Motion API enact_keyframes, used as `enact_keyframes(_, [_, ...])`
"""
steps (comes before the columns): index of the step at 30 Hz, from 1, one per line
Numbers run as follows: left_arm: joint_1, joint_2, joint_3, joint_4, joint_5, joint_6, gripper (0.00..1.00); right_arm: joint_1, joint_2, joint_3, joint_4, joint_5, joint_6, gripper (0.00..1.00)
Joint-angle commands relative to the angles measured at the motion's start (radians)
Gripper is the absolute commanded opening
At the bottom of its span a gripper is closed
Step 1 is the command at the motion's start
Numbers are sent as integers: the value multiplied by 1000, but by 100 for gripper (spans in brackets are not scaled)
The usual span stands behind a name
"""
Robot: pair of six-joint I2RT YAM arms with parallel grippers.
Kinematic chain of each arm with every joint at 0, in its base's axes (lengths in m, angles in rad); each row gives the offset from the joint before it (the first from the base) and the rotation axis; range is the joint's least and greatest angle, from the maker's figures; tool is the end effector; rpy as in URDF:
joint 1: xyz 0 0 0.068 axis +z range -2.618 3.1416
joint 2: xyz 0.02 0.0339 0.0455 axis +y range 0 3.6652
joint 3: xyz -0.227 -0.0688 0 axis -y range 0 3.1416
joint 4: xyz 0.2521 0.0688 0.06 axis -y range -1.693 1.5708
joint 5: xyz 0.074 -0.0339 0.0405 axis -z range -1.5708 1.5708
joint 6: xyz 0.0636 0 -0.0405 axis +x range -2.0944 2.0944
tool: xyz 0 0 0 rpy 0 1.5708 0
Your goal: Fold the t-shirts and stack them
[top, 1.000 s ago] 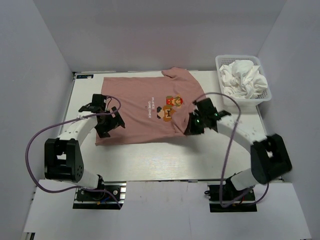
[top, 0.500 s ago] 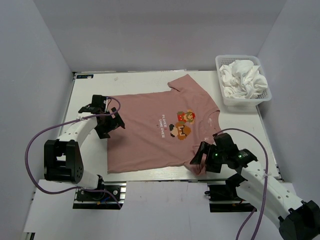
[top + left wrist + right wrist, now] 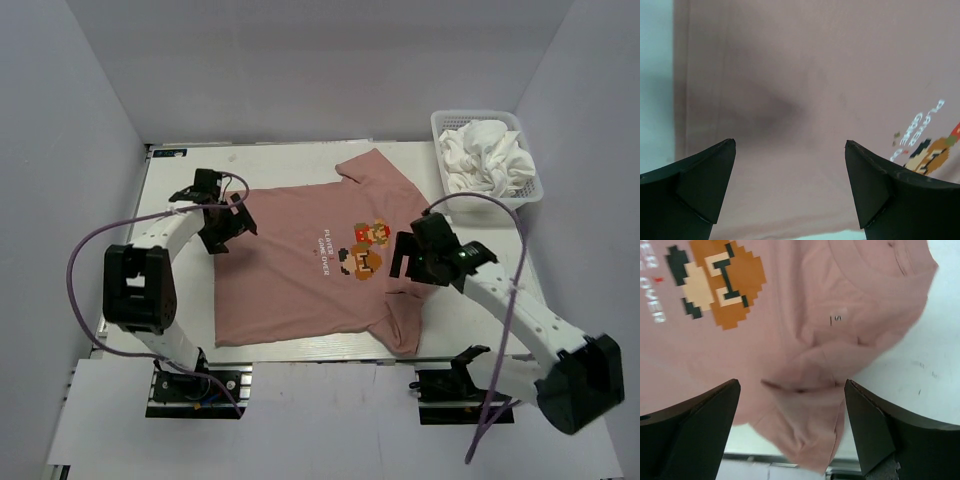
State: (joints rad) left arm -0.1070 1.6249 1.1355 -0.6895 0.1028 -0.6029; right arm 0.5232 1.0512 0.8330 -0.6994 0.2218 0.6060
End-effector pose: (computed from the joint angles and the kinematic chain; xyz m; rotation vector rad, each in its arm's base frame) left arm 0.3328 -0.0423 0.1478 -0.6574 2.7129 -0.3272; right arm 0.2227 0.1123 0.2065 0.1951 2.4615 0.2151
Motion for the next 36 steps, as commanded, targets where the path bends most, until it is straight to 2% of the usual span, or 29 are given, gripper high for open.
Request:
enact_keyframes(1, [-13,105,88,48,-5,-5,100,-5,139,43,132,1,-123,90])
enact_keyframes(6, [2,272,183,39,-118,17,100,-9,395,171,213,-18,-181,90])
enact_keyframes(8, [3,355,228,15,-127,17,100,-15,444,216,242,-3,-195,90])
enact_keyframes(11, [13,424,305,-13,-158,17,100,-41,631,311,258,4,-196,90])
enact_keyframes(14, [13,498,372,-45,-196,17,100,-94,812,414,248,-106,-199,90])
enact_keyframes(18, [36,587,486,-113,-300,26,100,-121,938,558,247,-137,-210,90])
enact_keyframes(22, [84,688,639,-163,-289,17,100,-155,1030,664,271,-163,-235,90])
enact_keyframes(26, [118,699,739,-191,-236,17,100,-184,1135,869,226,-211,-339,90])
enact_keyframes(28, [128,679,773,-220,-236,17,100,-187,1115,946,207,-266,-395,90])
enact_keyframes(30, [128,624,785,-234,-259,17,100,-181,1052,945,212,-283,-423,90])
enact_keyframes(32, [128,560,713,-214,-270,17,100,-178,957,856,235,-321,-436,90])
enact_keyframes(33, [118,485,680,-199,-270,17,100,-178,837,820,306,-358,-428,90])
enact_keyframes(34, [109,445,641,-182,-243,6,100,-180,795,657,333,-387,-417,90])
enact_keyframes(36, [99,368,509,-136,-218,-11,100,-187,722,519,365,-392,-381,90])
